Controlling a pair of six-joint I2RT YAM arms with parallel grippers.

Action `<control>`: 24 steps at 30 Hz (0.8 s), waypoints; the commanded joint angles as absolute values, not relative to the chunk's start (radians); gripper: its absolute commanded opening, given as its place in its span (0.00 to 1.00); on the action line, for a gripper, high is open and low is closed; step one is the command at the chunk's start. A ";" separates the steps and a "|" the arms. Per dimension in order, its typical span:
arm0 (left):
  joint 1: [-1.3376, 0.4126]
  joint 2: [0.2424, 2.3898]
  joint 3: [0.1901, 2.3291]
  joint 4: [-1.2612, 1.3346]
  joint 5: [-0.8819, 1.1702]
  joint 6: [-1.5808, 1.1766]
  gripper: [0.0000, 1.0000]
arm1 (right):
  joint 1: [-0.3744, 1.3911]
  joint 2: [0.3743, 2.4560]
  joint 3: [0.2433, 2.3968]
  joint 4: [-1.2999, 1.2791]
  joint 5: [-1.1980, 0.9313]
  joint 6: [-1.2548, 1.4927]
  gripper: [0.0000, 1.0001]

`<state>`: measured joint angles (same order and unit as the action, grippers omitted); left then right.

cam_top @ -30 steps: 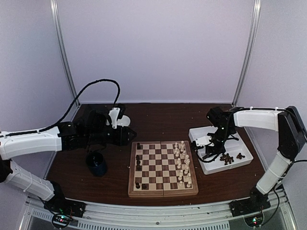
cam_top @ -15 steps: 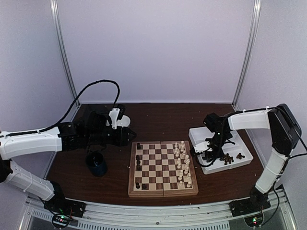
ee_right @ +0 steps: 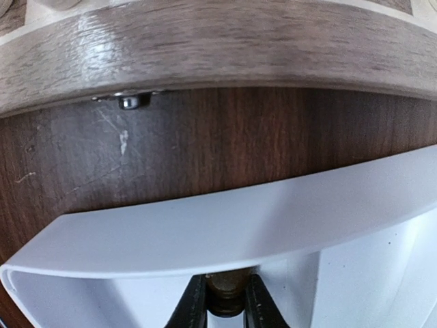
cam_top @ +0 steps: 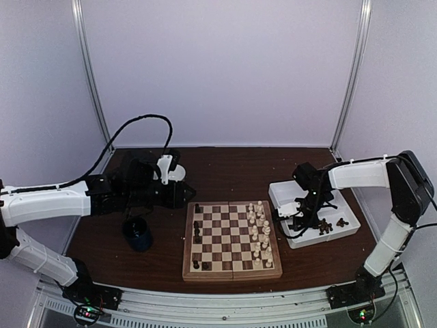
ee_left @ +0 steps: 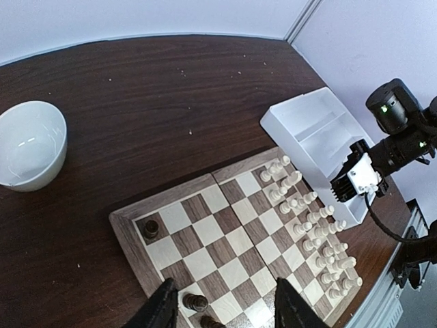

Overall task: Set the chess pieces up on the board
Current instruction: Pick up the knight from the storage box, then pass from the right arm to the left

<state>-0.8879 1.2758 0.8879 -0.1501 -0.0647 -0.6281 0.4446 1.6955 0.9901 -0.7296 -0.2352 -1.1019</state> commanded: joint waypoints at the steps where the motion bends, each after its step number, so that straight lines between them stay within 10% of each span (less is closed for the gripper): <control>1: -0.884 1.306 0.889 -0.079 -0.033 -0.629 0.48 | 0.427 1.700 0.949 -0.720 -0.224 -1.048 0.14; 13: -0.886 1.502 1.086 -0.049 0.166 -0.689 0.48 | 0.373 1.288 1.026 -0.842 -0.372 -0.807 0.09; 24: -0.956 1.823 1.355 0.247 0.433 -0.954 0.49 | 0.531 1.362 1.227 -0.855 -0.396 -0.639 0.09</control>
